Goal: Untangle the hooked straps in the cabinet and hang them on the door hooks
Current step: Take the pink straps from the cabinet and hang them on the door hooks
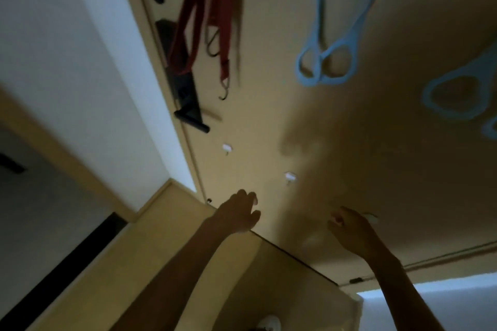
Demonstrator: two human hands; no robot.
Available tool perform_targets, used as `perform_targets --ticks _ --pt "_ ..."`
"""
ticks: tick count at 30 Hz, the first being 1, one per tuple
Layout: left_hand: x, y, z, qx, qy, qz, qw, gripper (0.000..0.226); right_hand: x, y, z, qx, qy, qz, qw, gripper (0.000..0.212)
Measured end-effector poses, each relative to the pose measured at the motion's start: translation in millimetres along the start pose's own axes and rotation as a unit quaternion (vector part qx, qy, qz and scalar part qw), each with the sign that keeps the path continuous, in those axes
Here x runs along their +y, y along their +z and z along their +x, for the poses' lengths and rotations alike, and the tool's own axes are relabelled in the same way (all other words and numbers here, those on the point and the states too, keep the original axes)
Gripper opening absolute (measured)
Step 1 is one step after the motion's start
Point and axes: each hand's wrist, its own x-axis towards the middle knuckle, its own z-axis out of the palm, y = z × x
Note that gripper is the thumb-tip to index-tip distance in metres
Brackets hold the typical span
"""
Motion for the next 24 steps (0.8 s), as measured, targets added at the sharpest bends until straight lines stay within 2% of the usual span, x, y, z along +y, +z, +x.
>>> perform_targets --ticks 1,4,5,9,12,18,24 --pt "-23 7 -16 -0.003 -0.027 -0.012 1.000 0.035 -10 16 1 -0.024 -0.010 -0.007 1.000 0.029" --pt "-89 23 -73 0.002 -0.109 -0.060 0.992 0.039 -52 63 -4 -0.097 -0.039 -0.040 0.994 0.005" --pt "-109 28 -95 0.008 -0.138 -0.077 0.987 0.041 -68 79 -8 -0.119 -0.048 -0.047 0.991 0.003" --pt "-183 43 -193 0.064 -0.251 -0.124 0.958 0.044 -143 152 -35 -0.183 -0.118 -0.112 0.970 0.039" --pt "-229 54 -272 0.108 -0.329 -0.153 0.925 0.045 -207 207 -74 -0.216 -0.191 -0.169 0.943 0.047" --pt "-291 91 -429 0.185 -0.450 -0.244 0.839 0.047 -313 316 -162 -0.289 -0.346 -0.231 0.862 0.052" --pt "-314 148 -556 0.221 -0.558 -0.331 0.728 0.047 -395 410 -257 -0.340 -0.469 -0.313 0.753 0.052"
